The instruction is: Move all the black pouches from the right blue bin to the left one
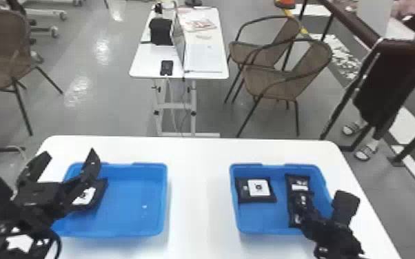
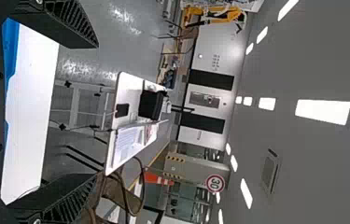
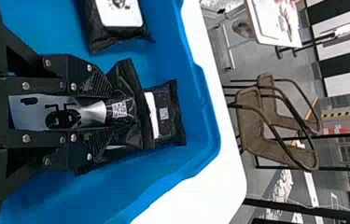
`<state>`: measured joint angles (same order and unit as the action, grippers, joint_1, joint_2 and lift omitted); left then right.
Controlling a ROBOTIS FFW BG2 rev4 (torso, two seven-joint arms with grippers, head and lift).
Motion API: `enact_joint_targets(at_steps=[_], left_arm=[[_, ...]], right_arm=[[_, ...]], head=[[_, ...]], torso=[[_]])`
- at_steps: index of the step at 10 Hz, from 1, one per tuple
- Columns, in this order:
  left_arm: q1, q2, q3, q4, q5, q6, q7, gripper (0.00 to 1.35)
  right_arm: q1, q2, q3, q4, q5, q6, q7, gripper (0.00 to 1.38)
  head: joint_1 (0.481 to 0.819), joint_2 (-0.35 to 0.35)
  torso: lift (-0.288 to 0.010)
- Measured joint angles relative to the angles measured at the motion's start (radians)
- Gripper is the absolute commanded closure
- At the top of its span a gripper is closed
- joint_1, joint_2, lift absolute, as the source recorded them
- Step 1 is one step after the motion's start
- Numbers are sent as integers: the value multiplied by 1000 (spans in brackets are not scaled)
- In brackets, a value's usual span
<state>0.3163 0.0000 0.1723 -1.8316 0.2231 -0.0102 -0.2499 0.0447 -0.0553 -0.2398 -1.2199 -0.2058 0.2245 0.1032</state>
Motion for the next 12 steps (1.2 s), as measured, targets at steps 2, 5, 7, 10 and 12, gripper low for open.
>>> enact_joint_targets(at_steps=[2, 5, 7, 10, 12], left_arm=[[-1, 0, 2, 0, 1, 2, 0, 25], [-8, 0, -3, 0, 8, 11, 0, 25], [-22, 7, -18, 0, 68, 65, 0, 25], [-55, 68, -52, -19, 192, 188, -1, 25], [-73, 79, -60, -39, 202, 238, -12, 25]], right_arm=[[4, -2, 9, -44, 15, 35, 18, 1283], [28, -3, 32, -221, -10, 40, 151, 1283], [0, -3, 68, -317, -12, 67, 287, 1283], [-130, -34, 249, -300, -62, 91, 392, 1283], [-245, -58, 417, -207, -136, 89, 424, 1283]], head=[[695, -74], [695, -36], [695, 1], [695, 99], [695, 158]], torso=[[0], [0], [0], [0], [0]])
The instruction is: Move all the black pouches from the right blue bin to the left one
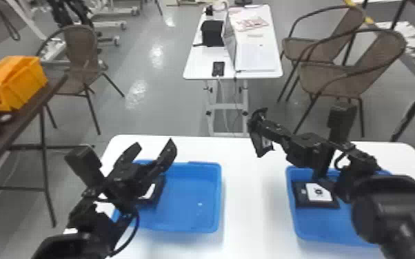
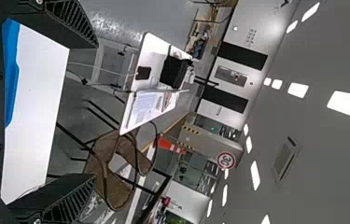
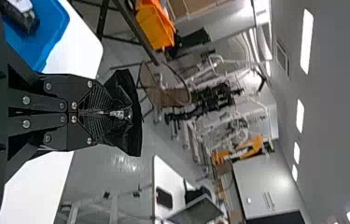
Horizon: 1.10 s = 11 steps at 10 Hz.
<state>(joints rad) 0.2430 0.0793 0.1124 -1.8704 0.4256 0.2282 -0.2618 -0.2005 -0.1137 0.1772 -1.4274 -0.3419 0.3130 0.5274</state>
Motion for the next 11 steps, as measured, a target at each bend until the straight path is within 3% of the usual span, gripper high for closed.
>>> enact_joint_targets(at_steps=[5, 9, 11], left_arm=[[-34, 1, -22, -9, 1, 56, -13, 24], [-77, 3, -54, -9, -2, 89, -26, 36], [-83, -2, -58, -9, -5, 104, -25, 150]], right_arm=[[-192, 5, 301, 194, -135, -33, 50, 1283], [-246, 14, 418, 251, -210, -50, 56, 1283], [-271, 15, 468, 270, -244, -60, 59, 1283]], head=[[695, 272], [695, 291], [695, 305]], torso=[[0], [0], [0]])
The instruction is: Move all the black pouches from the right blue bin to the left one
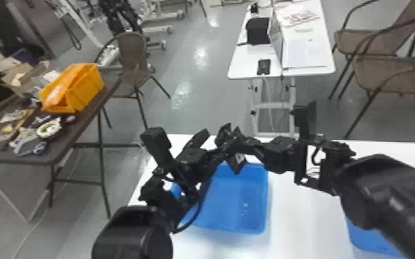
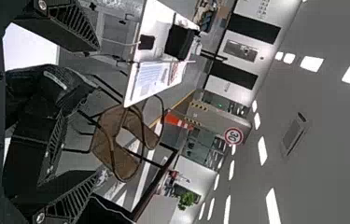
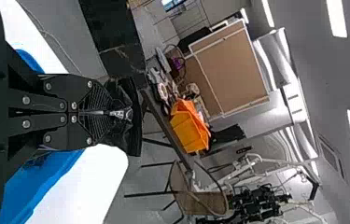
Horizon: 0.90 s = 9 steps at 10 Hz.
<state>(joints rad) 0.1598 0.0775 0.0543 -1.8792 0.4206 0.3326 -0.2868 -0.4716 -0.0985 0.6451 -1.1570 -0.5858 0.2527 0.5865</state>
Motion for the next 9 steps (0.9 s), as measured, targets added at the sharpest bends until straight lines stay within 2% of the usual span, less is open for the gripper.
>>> enact_joint_targets(at_steps=[1, 2, 3, 5, 9], left_arm=[[-3, -4, 0, 0, 3, 20, 1, 216], [-8, -5, 2, 0, 8, 51, 2, 660], [-13, -2, 2, -3, -1, 82, 2, 1286], [-9, 3, 4, -35, -55, 99, 32, 1211], [16, -12, 21, -43, -64, 38, 36, 1211]], right_arm=[[-10, 0, 16, 3, -8, -2, 1, 1283], [-17, 0, 27, 5, -15, -5, 1, 1283], [-20, 0, 33, 7, -20, -6, 1, 1283], [-21, 0, 35, 10, -24, -11, 1, 1283], [-21, 6, 34, 25, -28, -24, 1, 1283]], head=[[695, 307], [695, 309], [695, 309], [695, 319], [695, 330]], torso=[[0], [0], [0], [0], [0]])
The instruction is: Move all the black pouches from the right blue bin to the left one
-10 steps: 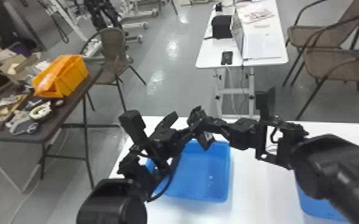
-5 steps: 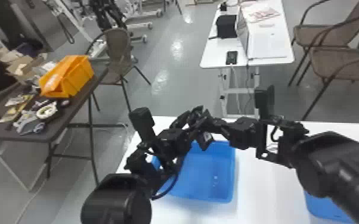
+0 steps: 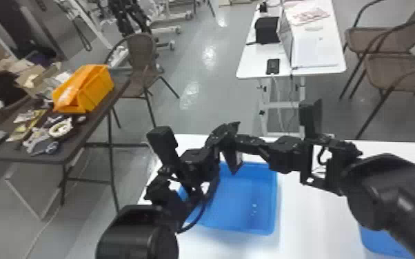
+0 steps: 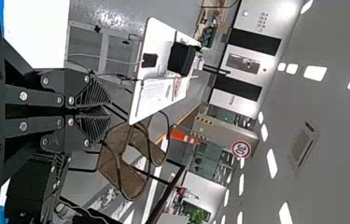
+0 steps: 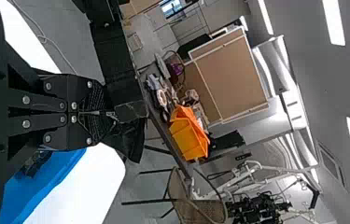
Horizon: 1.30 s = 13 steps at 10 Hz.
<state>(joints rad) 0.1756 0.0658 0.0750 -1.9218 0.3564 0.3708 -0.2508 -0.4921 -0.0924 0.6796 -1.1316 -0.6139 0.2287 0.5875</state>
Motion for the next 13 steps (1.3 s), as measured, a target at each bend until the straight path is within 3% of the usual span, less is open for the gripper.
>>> enact_joint_targets(at_steps=[1, 2, 3, 4, 6, 8, 11, 12, 13], left_arm=[[7, -4, 3, 0, -1, -21, 2, 1211], [12, -9, 6, 0, -4, -35, 2, 1211], [16, -11, 8, -1, -6, -45, 2, 1211], [20, -12, 11, -1, -8, -56, 4, 1211], [34, -15, 28, -2, -37, -80, 12, 1211], [65, -30, 68, 1, -127, -96, 19, 1211], [104, -50, 93, 96, -223, -164, 19, 1211], [103, -46, 82, 143, -221, -206, 19, 1211], [91, -36, 69, 191, -205, -250, 13, 1128]], right_arm=[[2, 1, 0, 4, -2, -4, 0, 1225], [2, 2, -2, 8, -5, -7, 0, 791], [3, 4, -4, 13, -7, -11, 0, 271], [10, 6, -15, 17, -2, -19, 0, 7], [65, 13, -138, -28, 112, -29, 3, 137], [170, 23, -334, -115, 239, -6, 2, 147], [300, 41, -533, -198, 298, 26, 1, 148], [322, 43, -563, -209, 303, 33, 2, 148], [331, 43, -578, -213, 305, 37, 3, 148]], head=[[695, 334], [695, 336], [695, 336], [695, 337], [695, 318], [695, 280], [695, 237], [695, 218], [695, 204]], torso=[[0], [0], [0], [0], [0], [0], [0], [0], [0]])
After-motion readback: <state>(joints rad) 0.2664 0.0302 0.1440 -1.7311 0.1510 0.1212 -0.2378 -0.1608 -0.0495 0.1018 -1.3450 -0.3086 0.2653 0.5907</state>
